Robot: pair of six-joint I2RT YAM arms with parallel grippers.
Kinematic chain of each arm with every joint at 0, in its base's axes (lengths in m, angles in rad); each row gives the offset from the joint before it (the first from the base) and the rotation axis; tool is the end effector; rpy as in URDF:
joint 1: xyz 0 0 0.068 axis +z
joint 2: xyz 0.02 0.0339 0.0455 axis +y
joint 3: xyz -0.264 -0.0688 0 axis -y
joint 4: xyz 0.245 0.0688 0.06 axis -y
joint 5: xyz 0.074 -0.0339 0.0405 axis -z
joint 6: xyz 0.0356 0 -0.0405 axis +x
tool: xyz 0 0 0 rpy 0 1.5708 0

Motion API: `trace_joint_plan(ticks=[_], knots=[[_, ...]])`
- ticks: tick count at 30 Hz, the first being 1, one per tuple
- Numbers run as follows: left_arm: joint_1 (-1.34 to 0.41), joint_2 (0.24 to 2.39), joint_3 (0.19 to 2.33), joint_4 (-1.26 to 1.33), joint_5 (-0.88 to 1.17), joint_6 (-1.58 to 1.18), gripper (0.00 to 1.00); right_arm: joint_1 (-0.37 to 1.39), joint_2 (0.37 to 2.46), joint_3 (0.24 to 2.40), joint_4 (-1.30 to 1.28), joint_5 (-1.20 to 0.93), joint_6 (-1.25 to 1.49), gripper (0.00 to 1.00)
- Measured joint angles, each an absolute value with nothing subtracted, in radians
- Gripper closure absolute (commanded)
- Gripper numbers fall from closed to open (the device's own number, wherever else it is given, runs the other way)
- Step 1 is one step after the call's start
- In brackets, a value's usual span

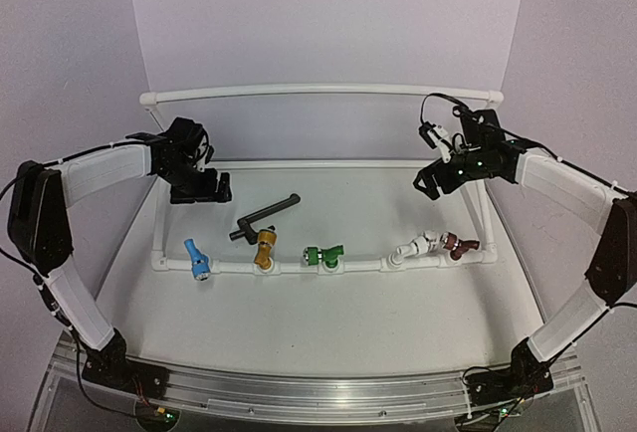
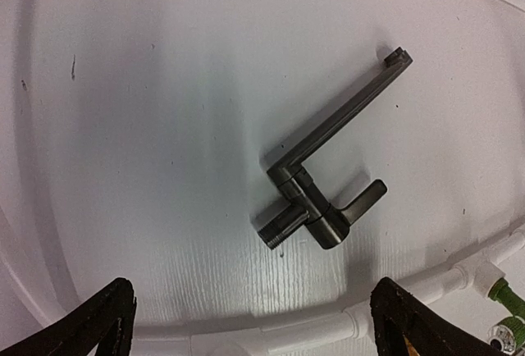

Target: Install the water faucets

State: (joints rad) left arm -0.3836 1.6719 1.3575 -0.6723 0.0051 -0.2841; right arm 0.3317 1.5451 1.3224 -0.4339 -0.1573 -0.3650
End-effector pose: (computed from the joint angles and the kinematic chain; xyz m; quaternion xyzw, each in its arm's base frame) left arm 0.3325 -0.1344 0.2660 0.0484 0.9564 -0.0967 0.2712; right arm 0.3309 0.1199 0.3152 -0.3380 0.8290 0.0632 0.4411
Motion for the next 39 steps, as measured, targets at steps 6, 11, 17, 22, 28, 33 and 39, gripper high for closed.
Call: trace_joint_plan(ticks=[6, 11, 17, 22, 28, 33, 39], knots=[[-0.396, 1.869, 1.597, -0.764, 0.028, -0.206, 0.0, 0.332, 1.551, 1.322, -0.443, -0.215, -0.336, 0.02], [-0.436, 2.037, 1.803, -0.825, 0.055, -0.128, 0.01, 0.332, 1.551, 1.322, -0.459, -0.299, -0.319, 0.02], [-0.485, 2.222, 2.022, -0.891, 0.073, -0.056, 0.03, 0.332, 1.55, 1.322, -0.476, -0.351, -0.312, 0.02], [-0.501, 2.319, 2.062, -0.897, 0.085, -0.012, 0.05, 0.332, 1.545, 1.322, -0.486, -0.38, -0.312, 0.02], [-0.5, 2.42, 2.126, -0.925, 0.062, 0.03, 0.12, 0.332, 1.539, 1.322, -0.488, -0.405, -0.312, 0.02], [-0.499, 2.477, 2.195, -0.938, 0.037, 0.058, 0.24, 0.332, 1.539, 1.322, -0.491, -0.42, -0.306, 0.02], [-0.498, 2.521, 2.259, -0.948, 0.031, 0.079, 0.36, 0.332, 1.539, 1.322, -0.495, -0.437, -0.296, 0.02]])
